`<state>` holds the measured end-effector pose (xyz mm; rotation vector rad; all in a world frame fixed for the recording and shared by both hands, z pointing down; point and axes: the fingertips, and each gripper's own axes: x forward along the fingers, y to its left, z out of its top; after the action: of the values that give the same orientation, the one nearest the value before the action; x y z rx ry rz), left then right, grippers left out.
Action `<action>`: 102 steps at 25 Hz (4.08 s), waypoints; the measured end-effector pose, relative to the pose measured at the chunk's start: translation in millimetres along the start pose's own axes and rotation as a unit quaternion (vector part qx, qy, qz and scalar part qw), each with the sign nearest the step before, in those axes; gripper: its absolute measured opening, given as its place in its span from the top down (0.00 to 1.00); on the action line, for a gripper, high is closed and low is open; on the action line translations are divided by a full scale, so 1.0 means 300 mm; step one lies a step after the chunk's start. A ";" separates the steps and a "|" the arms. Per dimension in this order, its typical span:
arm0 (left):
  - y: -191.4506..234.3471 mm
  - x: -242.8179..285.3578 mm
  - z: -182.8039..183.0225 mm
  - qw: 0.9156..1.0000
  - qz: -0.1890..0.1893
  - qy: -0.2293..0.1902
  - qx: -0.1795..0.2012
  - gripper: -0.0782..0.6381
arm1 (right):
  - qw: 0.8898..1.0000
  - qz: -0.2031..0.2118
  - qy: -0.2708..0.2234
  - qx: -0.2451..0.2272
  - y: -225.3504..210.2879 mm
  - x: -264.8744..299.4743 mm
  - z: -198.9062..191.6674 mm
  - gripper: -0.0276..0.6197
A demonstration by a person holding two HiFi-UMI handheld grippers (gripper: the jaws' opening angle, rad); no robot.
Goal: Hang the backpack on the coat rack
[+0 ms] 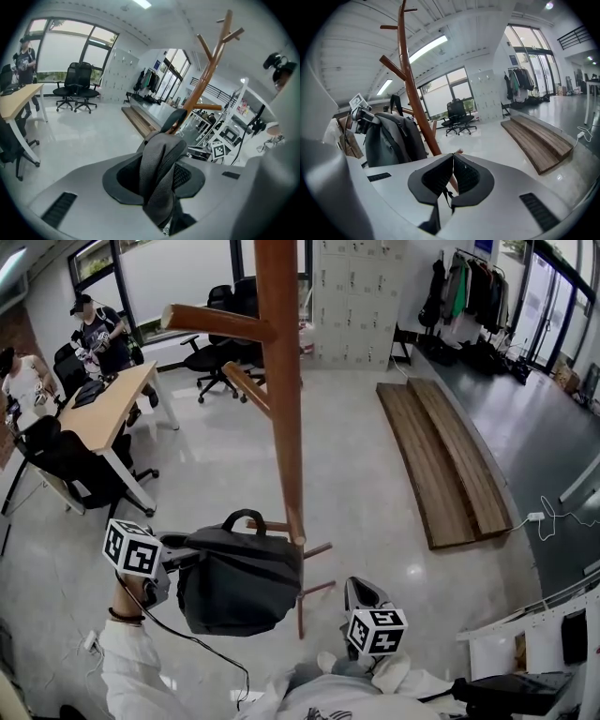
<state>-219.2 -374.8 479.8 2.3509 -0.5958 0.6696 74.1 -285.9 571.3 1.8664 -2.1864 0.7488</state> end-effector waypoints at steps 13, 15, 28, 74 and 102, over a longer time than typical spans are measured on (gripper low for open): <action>0.012 0.089 0.118 0.984 -0.081 0.123 0.106 0.72 | 1.000 0.002 -0.013 0.026 -0.006 0.006 0.041 0.94; 0.032 0.125 0.120 0.980 -0.091 0.136 0.115 0.72 | 0.999 0.002 -0.015 0.028 -0.006 0.000 0.049 0.94; 0.077 0.331 0.035 0.966 -0.087 0.161 0.182 0.72 | 0.998 -0.034 -0.017 0.042 -0.104 -0.020 0.027 0.94; 0.099 0.368 -0.191 0.978 0.134 -0.119 0.106 0.51 | 1.000 0.018 0.011 0.015 -0.027 -0.026 -0.034 0.94; -0.455 0.125 -0.315 0.865 0.313 -0.380 -0.100 0.84 | 0.983 0.168 0.004 -0.072 0.338 -0.032 -0.050 0.94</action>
<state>-143.7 -224.8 507.3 2.1456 -1.7294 -0.1269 -24.4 -261.3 553.5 1.4430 -2.5092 0.6283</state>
